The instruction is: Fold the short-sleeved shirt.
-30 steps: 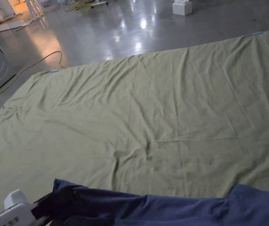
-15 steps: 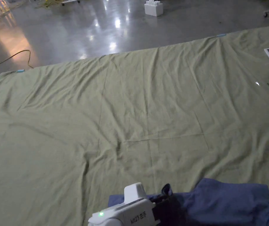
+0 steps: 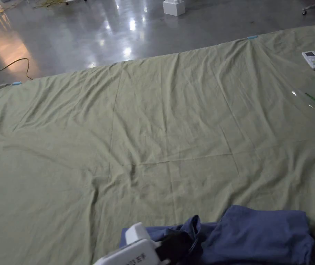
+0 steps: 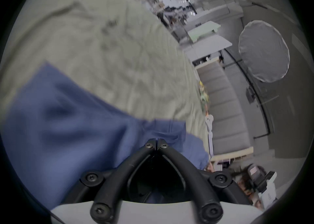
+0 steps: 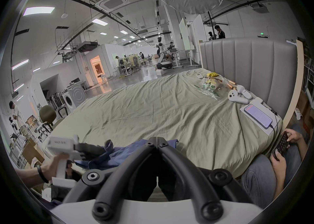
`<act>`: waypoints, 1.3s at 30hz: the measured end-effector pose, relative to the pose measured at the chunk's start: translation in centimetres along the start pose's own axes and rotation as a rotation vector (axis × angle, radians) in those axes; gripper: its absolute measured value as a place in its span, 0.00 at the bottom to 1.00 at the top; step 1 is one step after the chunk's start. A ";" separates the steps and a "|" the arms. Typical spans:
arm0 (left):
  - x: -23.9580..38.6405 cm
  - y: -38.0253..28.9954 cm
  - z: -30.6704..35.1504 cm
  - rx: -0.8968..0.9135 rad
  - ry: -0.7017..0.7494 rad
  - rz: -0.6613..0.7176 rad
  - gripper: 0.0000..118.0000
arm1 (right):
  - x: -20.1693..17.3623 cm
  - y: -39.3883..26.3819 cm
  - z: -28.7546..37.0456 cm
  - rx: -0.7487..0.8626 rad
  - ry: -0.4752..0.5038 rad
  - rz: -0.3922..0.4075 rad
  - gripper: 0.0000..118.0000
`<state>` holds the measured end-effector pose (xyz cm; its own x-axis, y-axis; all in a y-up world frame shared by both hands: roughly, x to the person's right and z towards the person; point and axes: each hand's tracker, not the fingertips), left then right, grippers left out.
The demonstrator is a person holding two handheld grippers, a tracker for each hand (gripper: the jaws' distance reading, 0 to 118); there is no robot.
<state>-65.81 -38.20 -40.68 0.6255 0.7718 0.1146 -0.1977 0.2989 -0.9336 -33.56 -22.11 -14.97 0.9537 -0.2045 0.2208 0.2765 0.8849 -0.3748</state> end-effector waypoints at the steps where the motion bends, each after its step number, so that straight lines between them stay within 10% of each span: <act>1: 0.2 -0.6 -1.4 -0.030 0.003 -0.014 0.01 | -0.1 0.1 0.0 -0.005 0.000 0.002 0.00; 8: 0.6 0.8 -1.3 -0.024 0.009 0.012 0.03 | -0.6 0.5 -0.5 0.005 0.013 -0.012 0.00; 13: -1.1 3.1 8.3 0.165 0.015 -0.113 0.86 | -1.0 0.4 -1.2 -0.011 0.033 -0.005 0.00; 15: -3.5 4.3 10.8 0.223 0.021 -0.062 0.94 | -1.2 0.4 -1.4 -0.023 0.040 0.003 0.00; 20: -9.1 5.4 10.3 0.128 0.168 0.007 0.92 | -1.0 -0.1 -1.1 -0.025 0.052 0.006 0.00; 26: -10.4 4.8 8.4 0.172 -0.114 0.206 0.83 | -0.8 -0.3 -0.4 -0.027 0.036 0.020 0.00; 28: -9.5 4.5 7.2 0.150 -0.109 0.231 0.59 | -0.8 -0.4 -0.3 -0.030 0.039 0.015 0.00; 30: -9.2 4.0 6.3 0.123 -0.021 0.188 0.10 | -0.9 -0.4 -0.3 -0.032 0.032 0.024 0.00; 34: -10.1 4.4 8.7 0.227 -0.096 0.332 0.10 | -1.0 -0.2 -0.2 -0.029 0.035 0.035 0.00; 39: -7.9 7.2 17.4 0.343 -0.020 0.131 0.09 | -1.1 -0.3 -0.8 -0.030 0.048 0.034 0.00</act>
<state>-85.30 -32.35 -42.37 0.5638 0.8258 0.0118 -0.5185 0.3650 -0.7733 -34.56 -22.49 -15.79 0.9669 -0.1953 0.1641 0.2468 0.8788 -0.4083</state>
